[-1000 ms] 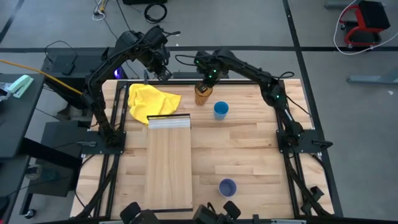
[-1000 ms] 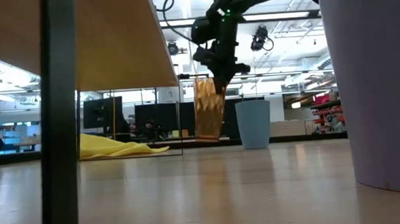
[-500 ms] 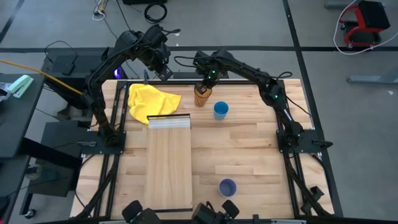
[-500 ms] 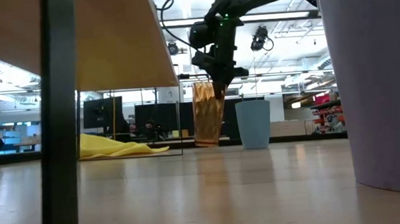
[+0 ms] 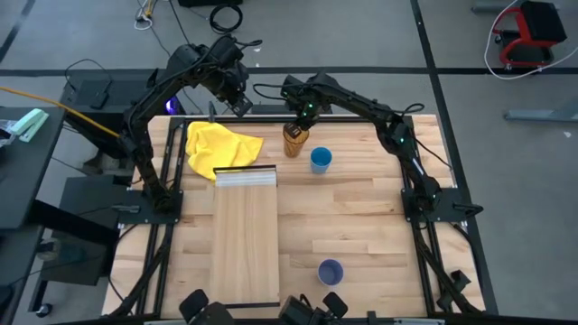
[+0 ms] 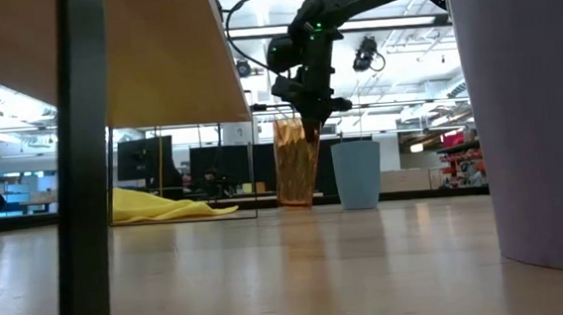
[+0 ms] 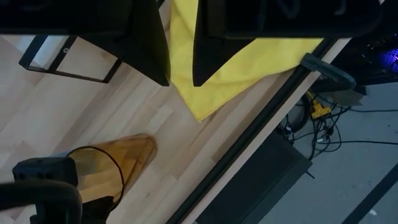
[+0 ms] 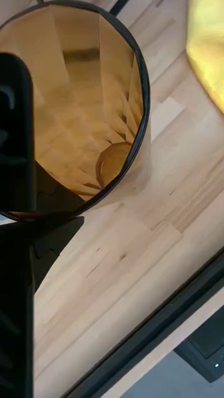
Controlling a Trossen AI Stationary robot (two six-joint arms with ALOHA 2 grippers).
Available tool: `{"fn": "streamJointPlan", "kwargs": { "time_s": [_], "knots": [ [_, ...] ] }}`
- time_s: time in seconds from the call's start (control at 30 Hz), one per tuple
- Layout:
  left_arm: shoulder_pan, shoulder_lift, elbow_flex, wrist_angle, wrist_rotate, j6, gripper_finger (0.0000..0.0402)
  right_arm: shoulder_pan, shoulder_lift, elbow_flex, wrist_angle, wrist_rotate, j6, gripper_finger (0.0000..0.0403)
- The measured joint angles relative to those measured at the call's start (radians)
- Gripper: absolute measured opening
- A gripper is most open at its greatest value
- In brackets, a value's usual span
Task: Stack small to large cups/mugs on shelf
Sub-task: Put the yellow cup on the shelf
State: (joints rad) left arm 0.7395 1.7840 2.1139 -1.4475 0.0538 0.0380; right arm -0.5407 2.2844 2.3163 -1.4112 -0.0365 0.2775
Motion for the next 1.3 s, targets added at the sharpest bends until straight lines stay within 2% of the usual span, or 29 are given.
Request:
{"fn": "streamJointPlan", "kwargs": {
  "time_s": [0.23, 0.57, 0.77, 1.07, 1.3],
  "knots": [
    [0.000, 0.000, 0.000, 0.000, 0.000, -0.001, 0.0084, 0.000, -0.002, -0.009, 0.030, -0.003, 0.000, 0.0016],
    [0.000, 0.000, 0.000, 0.003, 0.000, 0.000, 0.0081, 0.001, 0.002, -0.007, 0.069, -0.017, 0.007, 0.0078],
    [0.000, 0.000, 0.000, 0.007, 0.000, 0.000, 0.0089, 0.001, -0.005, -0.007, 0.092, -0.017, -0.006, 0.0099],
    [-0.003, 0.000, 0.000, 0.035, 0.012, 0.001, 0.0090, -0.007, -0.092, -0.006, 0.097, -0.020, -0.011, 0.0105],
    [-0.078, 0.061, 0.000, 0.184, 0.093, 0.002, 0.0104, -0.008, -0.237, -0.005, 0.025, -0.009, -0.046, 0.0105]
  ]
}}
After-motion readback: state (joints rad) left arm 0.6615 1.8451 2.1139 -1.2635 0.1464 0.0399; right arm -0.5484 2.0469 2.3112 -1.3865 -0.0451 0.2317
